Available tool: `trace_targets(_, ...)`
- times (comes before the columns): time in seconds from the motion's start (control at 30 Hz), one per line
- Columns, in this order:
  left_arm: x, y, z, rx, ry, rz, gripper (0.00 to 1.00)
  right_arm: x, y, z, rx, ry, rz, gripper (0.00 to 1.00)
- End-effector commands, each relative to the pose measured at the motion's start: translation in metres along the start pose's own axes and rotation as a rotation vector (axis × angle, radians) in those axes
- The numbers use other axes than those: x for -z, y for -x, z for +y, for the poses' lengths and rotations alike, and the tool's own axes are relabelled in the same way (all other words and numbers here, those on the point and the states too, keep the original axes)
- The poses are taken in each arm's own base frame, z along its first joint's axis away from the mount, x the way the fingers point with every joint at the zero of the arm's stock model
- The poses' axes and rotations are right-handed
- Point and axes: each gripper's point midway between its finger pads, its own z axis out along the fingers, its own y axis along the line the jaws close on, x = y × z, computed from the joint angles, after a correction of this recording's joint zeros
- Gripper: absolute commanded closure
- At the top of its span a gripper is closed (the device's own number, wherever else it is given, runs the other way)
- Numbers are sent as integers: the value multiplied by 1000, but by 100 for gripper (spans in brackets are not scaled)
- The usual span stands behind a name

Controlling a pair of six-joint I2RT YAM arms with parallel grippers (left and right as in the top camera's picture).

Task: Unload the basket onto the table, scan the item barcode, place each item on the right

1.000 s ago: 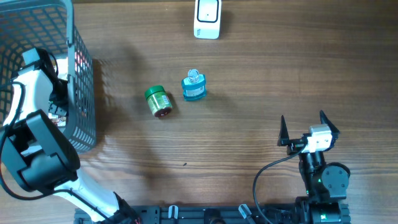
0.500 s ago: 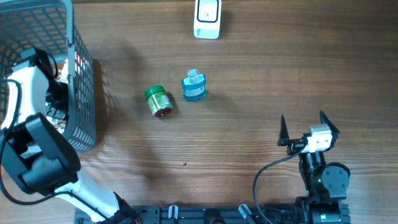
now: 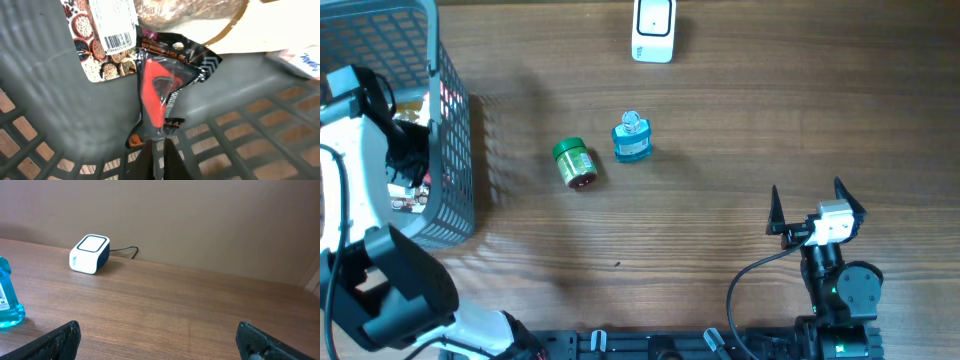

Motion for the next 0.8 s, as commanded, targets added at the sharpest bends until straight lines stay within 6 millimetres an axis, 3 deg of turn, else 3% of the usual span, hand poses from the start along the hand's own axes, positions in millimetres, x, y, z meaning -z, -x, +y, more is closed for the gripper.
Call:
trace_targets(0.0, 4, 0, -1, 1, -7, 4, 37, 0, 1, 3, 12, 17, -4, 0)
trace_targets(0.03, 1, -1, 0, -26, -4, 7, 12, 0, 1, 3, 12, 17, -4, 0)
trace_targets(0.07, -3, 0, -1, -57, -6, 3, 0, 0, 1, 3, 13, 17, -4, 0)
trace_targets(0.23, -36, -6, 3, -101, -12, -5, 0, 0, 1, 3, 12, 17, -4, 0)
trace_targets(0.4, -83, -24, 12, -98, -44, 7, 0, 0, 1, 3, 12, 17, -4, 0)
trace_targets(0.63, -107, -30, 17, -97, -73, -20, 0, 0, 1, 3, 12, 17, -4, 0)
trace_targets(0.7, -111, -32, 17, -97, -84, -21, 2, 0, 1, 3, 13, 17, -4, 0)
trace_targets(0.77, -114, -35, 18, -97, -88, -15, 39, 0, 1, 3, 12, 17, -4, 0)
